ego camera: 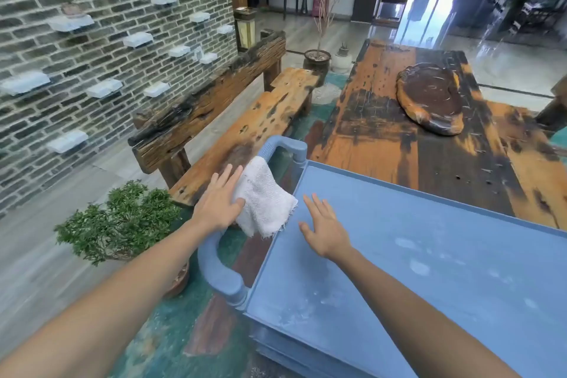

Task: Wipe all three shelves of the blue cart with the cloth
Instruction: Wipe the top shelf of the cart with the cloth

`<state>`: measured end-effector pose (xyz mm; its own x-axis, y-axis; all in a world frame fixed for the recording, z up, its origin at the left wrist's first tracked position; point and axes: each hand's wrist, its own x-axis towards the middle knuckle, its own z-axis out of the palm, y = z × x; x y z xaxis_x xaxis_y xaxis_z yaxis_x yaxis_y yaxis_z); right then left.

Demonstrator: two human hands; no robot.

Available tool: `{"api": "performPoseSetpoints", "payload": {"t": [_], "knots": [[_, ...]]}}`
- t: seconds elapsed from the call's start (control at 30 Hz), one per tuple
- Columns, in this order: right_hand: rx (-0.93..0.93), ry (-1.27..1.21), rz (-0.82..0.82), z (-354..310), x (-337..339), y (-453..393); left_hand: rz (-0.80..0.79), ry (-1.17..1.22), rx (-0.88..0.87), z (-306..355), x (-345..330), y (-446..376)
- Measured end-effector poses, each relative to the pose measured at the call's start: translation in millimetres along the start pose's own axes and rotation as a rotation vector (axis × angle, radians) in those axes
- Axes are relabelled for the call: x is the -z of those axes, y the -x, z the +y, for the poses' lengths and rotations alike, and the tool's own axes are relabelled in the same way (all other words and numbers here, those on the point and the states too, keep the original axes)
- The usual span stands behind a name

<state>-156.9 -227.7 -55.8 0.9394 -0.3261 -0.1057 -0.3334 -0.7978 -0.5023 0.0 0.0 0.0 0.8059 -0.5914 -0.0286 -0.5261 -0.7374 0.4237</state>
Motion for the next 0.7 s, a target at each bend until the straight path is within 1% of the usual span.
{"api": "performPoseSetpoints", "payload": {"t": [0.07, 0.1, 0.2, 0.3, 0.5, 0.6, 0.7], "knots": [[0.008, -0.036, -0.049, -5, -6, -17, -0.034, 0.105, 0.083, -5, 0, -7], [0.01, -0.059, -0.067, -8, -10, -26, -0.052, 0.139, 0.095, -10, -1, -11], [0.013, -0.18, -0.103, -24, -13, -49, -0.136, 0.275, 0.074, -12, 1, -24], [-0.009, -0.278, -0.096, -42, -12, -70, -0.187, 0.347, 0.074, -7, 8, -43], [-0.129, -0.452, -0.128, -60, -13, -110, -0.205, 0.267, 0.032, -8, 14, -90], [-0.134, -0.444, -0.158, -65, -14, -127, -0.197, 0.25, -0.025, -17, 8, -111], [-0.129, -0.382, -0.21, -66, -19, -142, -0.257, 0.157, -0.117, -24, 7, -128]]}}
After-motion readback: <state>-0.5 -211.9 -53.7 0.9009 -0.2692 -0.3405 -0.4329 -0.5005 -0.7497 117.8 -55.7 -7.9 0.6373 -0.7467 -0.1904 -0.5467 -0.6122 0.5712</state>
